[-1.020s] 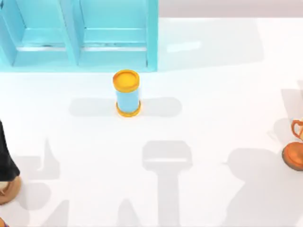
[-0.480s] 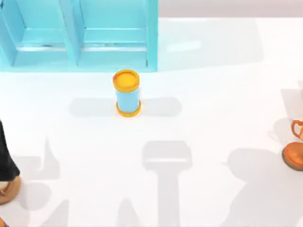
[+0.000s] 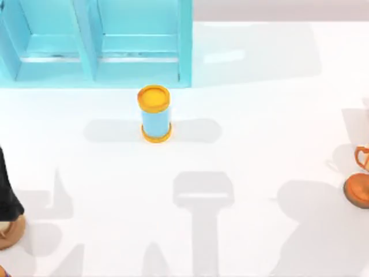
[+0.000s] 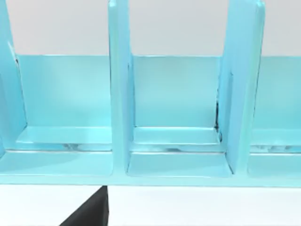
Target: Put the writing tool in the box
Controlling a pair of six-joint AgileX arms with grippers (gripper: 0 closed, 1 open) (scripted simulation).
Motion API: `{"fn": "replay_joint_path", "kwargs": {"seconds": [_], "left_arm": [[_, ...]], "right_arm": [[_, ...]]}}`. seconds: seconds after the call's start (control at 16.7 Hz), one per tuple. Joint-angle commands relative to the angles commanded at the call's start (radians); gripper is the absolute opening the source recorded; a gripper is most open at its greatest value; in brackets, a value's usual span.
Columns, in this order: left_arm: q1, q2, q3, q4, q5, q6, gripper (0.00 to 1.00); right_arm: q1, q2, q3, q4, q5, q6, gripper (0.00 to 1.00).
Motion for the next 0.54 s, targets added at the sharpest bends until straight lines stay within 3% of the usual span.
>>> {"fn": "replay_joint_path", "kwargs": {"seconds": [0.18,0.54], "left_arm": [[0.0,0.0,0.0,0.0,0.0,0.0,1.0],[0.0,0.0,0.0,0.0,0.0,0.0,1.0]], "right_arm": [[0.0,0.0,0.0,0.0,0.0,0.0,0.98],[0.0,0.0,0.0,0.0,0.0,0.0,1.0]]}}
